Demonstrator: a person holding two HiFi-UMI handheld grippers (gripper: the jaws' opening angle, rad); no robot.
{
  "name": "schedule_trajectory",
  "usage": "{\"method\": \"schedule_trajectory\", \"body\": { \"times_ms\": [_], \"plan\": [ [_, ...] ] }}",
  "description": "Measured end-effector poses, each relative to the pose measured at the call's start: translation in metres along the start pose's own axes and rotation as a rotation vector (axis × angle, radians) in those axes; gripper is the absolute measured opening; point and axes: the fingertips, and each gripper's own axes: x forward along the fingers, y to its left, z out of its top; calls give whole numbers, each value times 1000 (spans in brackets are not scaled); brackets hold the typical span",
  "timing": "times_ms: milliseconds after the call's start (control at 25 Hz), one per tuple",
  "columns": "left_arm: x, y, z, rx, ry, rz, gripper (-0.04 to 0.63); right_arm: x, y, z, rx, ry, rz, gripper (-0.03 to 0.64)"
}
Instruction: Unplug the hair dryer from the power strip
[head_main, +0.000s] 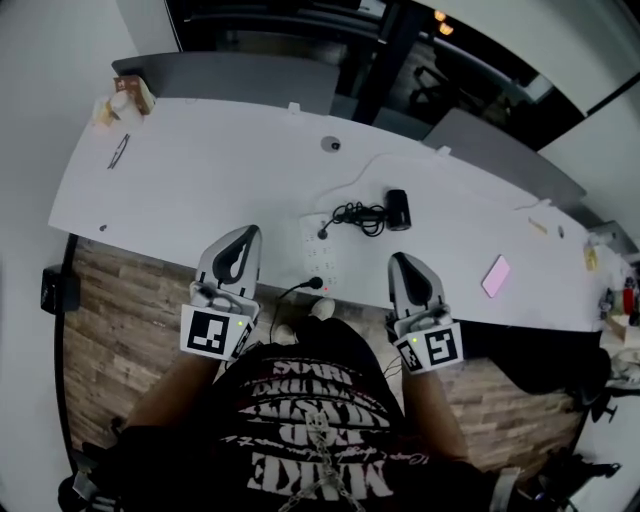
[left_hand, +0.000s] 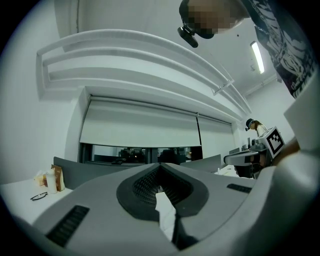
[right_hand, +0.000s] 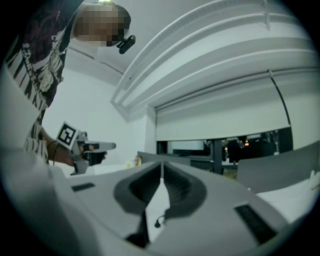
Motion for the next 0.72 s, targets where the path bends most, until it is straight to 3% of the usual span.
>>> {"method": "schedule_trajectory", "body": {
  "times_ms": [200, 720],
  "plan": [
    [7, -5, 2, 17, -16, -8, 25, 3, -4, -2, 6, 8, 18, 43],
    [45, -6, -38, -58, 97, 32, 25, 44, -25, -22, 26, 76, 108, 43]
  ]
}}
